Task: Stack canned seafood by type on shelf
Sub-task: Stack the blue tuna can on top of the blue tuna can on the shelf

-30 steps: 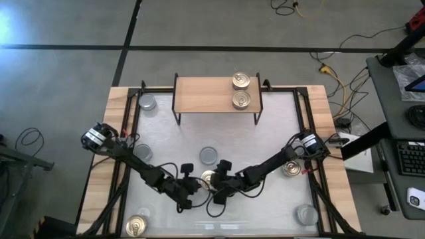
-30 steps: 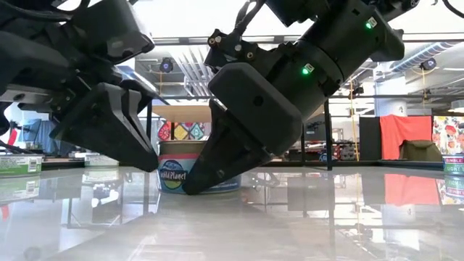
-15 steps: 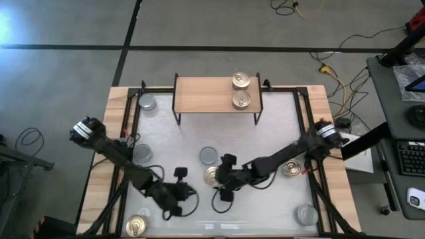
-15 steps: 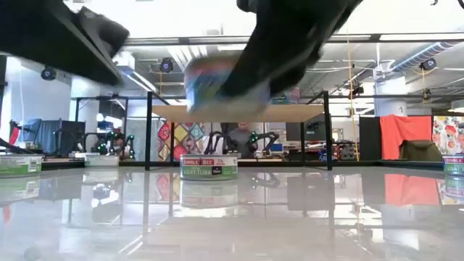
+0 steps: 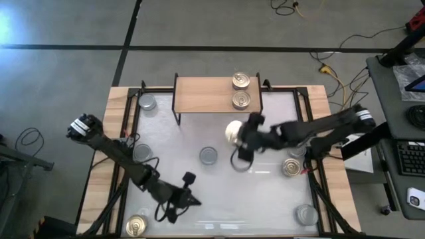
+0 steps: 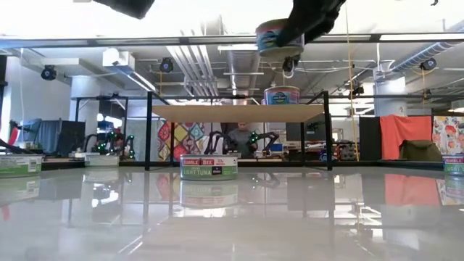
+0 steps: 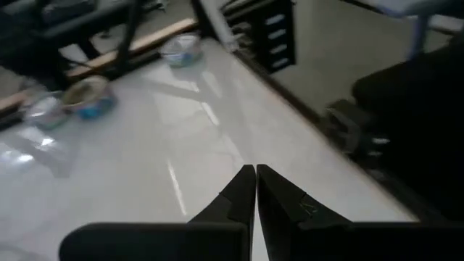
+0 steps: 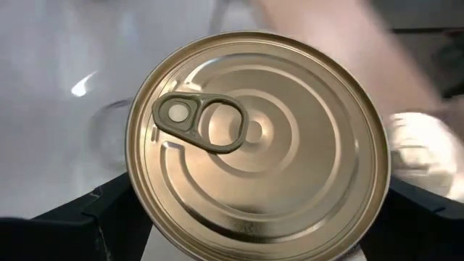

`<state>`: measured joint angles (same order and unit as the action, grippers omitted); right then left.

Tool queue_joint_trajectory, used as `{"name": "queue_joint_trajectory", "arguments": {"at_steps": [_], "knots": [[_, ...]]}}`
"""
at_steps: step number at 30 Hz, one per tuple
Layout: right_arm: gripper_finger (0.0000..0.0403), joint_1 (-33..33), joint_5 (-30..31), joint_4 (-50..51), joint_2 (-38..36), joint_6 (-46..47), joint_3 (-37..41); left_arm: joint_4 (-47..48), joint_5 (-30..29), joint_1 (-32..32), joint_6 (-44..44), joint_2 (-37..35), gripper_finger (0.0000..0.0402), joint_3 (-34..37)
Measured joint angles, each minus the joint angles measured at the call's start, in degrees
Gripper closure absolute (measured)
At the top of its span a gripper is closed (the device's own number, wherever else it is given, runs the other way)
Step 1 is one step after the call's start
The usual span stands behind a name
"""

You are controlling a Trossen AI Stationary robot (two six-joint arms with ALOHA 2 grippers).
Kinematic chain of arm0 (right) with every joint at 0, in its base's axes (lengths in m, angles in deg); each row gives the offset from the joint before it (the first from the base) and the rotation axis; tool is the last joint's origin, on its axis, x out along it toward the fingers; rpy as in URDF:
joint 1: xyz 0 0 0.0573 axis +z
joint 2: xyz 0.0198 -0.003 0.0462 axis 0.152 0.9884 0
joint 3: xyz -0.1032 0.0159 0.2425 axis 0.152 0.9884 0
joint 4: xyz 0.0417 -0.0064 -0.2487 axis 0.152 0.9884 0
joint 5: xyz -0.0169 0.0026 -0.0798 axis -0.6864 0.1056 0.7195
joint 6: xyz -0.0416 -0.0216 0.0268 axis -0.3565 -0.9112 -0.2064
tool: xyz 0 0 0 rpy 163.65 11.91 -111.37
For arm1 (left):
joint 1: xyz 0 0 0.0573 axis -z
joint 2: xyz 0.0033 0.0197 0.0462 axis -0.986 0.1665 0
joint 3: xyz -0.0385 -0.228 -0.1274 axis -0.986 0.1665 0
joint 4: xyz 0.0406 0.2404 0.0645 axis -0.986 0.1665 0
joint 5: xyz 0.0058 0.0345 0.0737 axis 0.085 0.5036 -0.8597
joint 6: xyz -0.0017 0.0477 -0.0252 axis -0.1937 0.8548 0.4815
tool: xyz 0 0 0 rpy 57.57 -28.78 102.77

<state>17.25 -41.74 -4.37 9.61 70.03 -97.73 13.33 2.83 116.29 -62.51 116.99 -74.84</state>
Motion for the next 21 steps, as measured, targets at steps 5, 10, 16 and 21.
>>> {"name": "queue_joint_trajectory", "arguments": {"at_steps": [5,10,16,21], "knots": [[0.0038,-10.5,-1.7,0.0,-4.9,-9.5,0.2,0.1,7.9,-8.2,1.1,-2.5,0.0401,0.3],[0.0038,-23.2,-15.5,-0.4,-6.5,-15.5,0.5,1.1,13.2,-16.4,2.2,-5.9,0.0401,1.1],[0.0038,-34.0,-29.8,-3.0,-5.7,-21.5,0.5,1.1,16.8,-28.3,1.3,-10.9,0.0401,0.9],[0.0038,-38.7,-37.9,-4.1,-5.2,-25.5,0.5,-0.6,25.3,-40.9,-0.4,-12.2,0.0401,0.9]]}}
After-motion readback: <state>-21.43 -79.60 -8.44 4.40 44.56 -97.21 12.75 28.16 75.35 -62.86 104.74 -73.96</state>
